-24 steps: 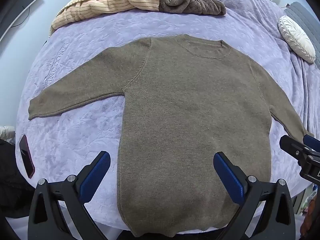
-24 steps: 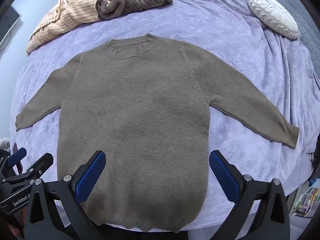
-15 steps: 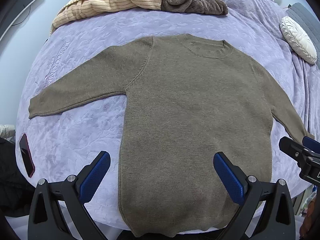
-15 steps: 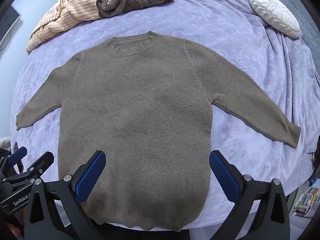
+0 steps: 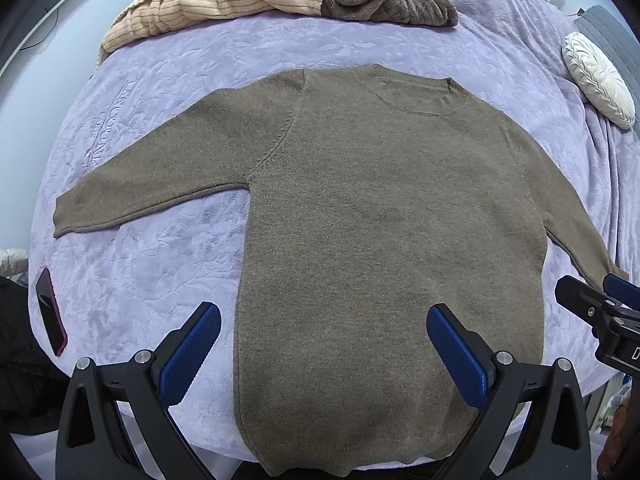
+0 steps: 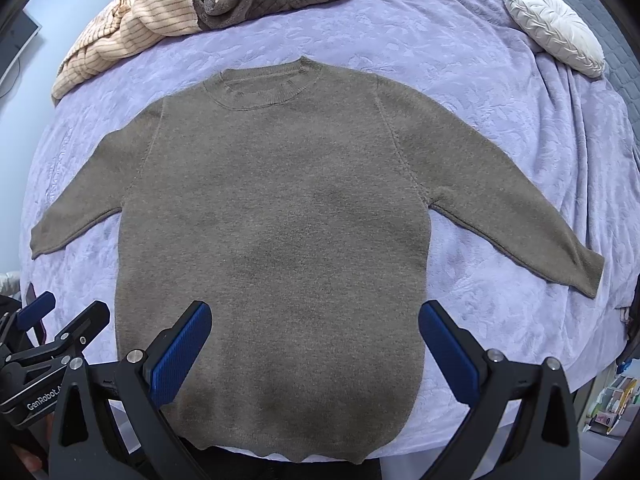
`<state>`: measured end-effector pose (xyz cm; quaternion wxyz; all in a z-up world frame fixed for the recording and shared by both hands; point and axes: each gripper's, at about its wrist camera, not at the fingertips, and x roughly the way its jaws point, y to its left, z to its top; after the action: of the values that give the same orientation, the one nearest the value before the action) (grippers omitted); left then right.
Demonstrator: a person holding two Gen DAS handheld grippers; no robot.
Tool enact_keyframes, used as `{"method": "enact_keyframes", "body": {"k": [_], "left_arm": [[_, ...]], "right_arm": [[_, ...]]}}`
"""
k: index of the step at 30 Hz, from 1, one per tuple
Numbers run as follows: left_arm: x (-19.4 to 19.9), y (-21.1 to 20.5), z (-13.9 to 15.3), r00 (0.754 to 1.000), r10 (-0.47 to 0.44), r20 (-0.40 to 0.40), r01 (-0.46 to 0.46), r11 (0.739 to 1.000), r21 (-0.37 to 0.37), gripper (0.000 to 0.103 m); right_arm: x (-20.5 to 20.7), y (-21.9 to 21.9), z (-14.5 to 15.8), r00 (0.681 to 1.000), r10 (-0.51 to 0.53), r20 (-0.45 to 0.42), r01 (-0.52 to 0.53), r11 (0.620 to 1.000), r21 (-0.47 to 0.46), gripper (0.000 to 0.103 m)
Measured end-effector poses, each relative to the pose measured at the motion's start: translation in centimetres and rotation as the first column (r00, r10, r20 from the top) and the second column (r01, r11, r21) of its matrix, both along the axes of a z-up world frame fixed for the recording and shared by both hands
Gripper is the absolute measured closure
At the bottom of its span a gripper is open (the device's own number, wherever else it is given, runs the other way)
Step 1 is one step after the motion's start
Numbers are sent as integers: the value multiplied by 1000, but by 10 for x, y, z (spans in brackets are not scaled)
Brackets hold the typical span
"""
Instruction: Fold small clothes
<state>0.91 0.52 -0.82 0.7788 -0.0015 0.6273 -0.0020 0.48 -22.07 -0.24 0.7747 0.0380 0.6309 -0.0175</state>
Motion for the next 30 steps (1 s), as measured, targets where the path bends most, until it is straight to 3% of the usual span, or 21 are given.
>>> {"method": "enact_keyframes", "body": {"k": [30], "left_arm": [[16, 3, -15, 999, 8, -35, -8, 1000, -8, 0]], "right_arm": [[16, -1, -14, 999, -12, -40, 12, 1000, 11, 0]]}}
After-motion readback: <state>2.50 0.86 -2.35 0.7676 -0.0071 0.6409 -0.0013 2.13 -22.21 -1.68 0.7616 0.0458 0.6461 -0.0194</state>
